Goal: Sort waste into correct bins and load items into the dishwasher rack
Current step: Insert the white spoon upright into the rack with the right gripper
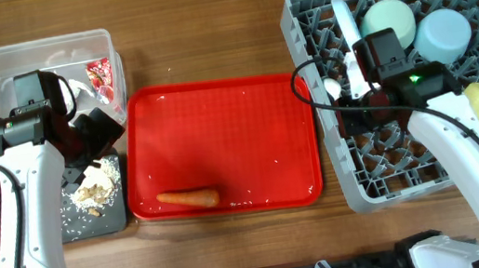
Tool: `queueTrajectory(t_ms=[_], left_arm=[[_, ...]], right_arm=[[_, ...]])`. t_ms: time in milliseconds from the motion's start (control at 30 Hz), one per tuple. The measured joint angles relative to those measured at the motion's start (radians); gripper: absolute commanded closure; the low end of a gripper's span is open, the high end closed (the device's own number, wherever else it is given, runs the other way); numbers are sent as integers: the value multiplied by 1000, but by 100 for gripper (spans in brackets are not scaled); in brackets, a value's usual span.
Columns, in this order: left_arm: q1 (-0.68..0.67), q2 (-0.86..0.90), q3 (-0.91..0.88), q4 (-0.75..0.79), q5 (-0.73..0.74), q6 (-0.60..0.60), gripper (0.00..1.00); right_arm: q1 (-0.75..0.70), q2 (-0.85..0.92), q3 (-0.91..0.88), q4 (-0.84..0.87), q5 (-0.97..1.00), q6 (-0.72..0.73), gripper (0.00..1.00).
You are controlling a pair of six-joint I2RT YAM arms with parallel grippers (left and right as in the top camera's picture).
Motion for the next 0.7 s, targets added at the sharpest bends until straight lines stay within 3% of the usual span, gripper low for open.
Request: queueTrajectory(t_ms=[67, 133, 267, 533, 700], left_arm=[[0, 0, 0, 0, 0, 0, 0], [0, 0, 0, 0, 0, 0, 0], [0, 0, 0, 0, 0, 0, 0], [-15, 0, 0, -2, 3, 0, 0], [-108, 0, 0, -5, 30, -3, 0]], right_arm=[[-17, 0, -5, 5, 0, -3, 94], [-37, 0, -5, 5, 0, -3, 80], [-41, 3, -21, 11, 1, -11, 64], [-41, 18, -53, 16, 3, -10, 64], [-41, 16, -42, 7, -12, -9, 62]])
